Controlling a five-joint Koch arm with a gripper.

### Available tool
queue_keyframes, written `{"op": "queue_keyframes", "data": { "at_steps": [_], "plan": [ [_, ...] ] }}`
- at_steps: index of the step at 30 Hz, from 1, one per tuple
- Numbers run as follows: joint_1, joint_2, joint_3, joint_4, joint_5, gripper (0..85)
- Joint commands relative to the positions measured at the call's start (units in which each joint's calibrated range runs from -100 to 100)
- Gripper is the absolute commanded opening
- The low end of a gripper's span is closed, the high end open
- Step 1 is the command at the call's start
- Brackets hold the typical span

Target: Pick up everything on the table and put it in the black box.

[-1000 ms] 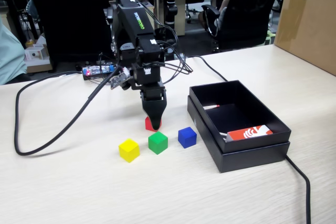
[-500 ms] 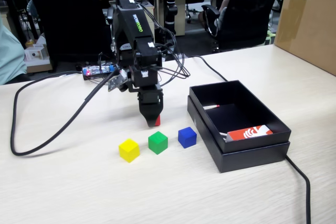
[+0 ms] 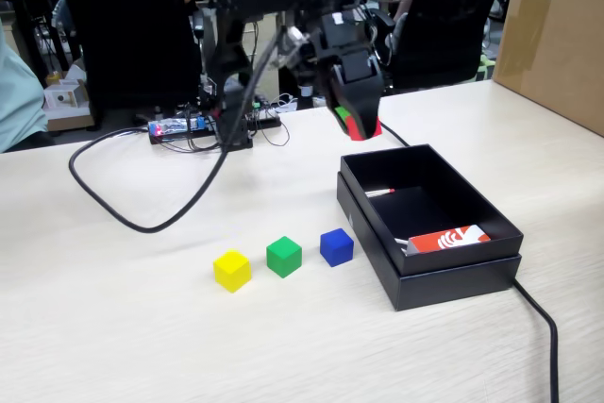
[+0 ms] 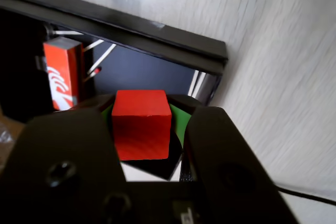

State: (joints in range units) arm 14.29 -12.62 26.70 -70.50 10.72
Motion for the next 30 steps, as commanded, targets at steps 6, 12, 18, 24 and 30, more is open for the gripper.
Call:
{"op": "queue_keyframes", "data": {
  "at_steps": [6, 12, 18, 24, 30],
  "plan": [
    [2.49, 17.73, 11.56, 0.05, 3.22, 16.5],
    [2.59, 25.87, 11.65, -0.39, 3.61, 17.4],
    [2.30, 21.74, 10.38, -0.39, 3.52, 29.1],
    [0.44, 6.48, 8.84, -0.47, 1.95, 36.2],
    [-7.18, -11.53, 5.12, -0.47, -5.42, 36.0]
  ]
}}
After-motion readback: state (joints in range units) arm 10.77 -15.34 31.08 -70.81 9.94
